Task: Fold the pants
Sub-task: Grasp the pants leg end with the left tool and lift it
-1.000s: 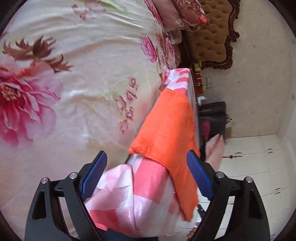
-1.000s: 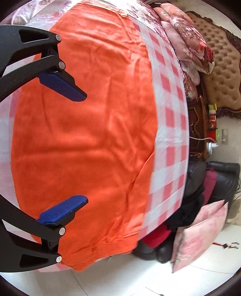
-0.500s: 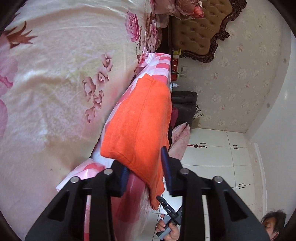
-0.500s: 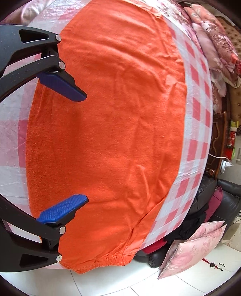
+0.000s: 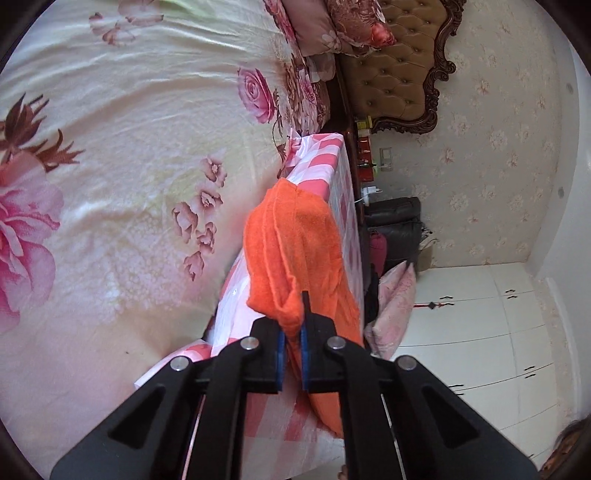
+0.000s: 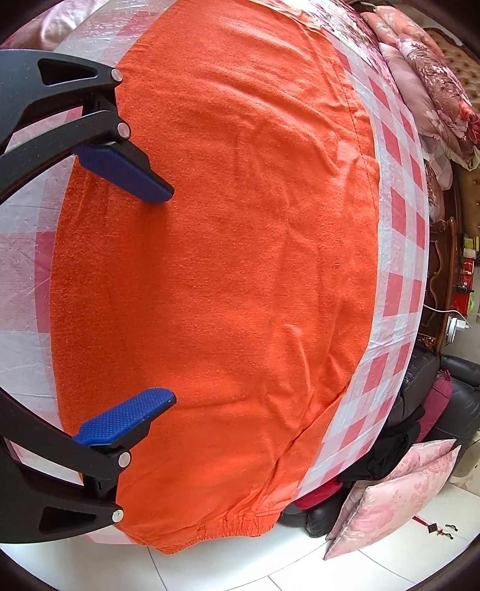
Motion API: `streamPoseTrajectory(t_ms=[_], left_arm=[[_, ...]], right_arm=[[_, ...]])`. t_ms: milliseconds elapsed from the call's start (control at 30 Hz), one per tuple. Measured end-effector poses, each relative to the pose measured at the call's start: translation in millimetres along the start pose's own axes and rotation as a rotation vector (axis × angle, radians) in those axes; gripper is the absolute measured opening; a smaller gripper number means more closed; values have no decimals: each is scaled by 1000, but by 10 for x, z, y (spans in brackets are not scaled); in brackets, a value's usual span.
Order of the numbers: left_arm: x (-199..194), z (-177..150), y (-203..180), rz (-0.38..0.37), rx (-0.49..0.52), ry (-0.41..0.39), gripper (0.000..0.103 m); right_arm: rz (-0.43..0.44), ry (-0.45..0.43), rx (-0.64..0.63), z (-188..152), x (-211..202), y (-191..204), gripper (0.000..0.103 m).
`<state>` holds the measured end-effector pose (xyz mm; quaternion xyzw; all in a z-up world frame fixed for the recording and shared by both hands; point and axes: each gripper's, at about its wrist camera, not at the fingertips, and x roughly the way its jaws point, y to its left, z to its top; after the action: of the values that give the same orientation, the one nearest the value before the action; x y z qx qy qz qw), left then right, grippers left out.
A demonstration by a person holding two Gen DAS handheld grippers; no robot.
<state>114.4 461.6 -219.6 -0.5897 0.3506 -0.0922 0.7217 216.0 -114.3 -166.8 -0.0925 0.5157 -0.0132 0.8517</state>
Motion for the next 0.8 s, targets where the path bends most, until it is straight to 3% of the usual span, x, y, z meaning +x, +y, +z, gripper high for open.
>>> streamPoseTrajectory(t_ms=[133,267,333,467,633,800], left_arm=[[-29,-46,-386,178,126,-40,6],[15,-129,-845,352,277,-80,6],[44,-170,-1045,408,333,-97,6],[141,-274,-1414,506,426,-124,6],[367,-526,-1968,674,622,-155,6],[956,-1143,-2582,833,976,-152,6]], right_arm=[[53,-15,46,35,-72,-114,97],[-8,-30,67,44,-56,-309,97],[2,13,74,-7,80,-382,97],[28,2,93,-23,74,-450,96],[132,-2,142,-31,46,-533,96],[401,10,264,0,11,-721,97]])
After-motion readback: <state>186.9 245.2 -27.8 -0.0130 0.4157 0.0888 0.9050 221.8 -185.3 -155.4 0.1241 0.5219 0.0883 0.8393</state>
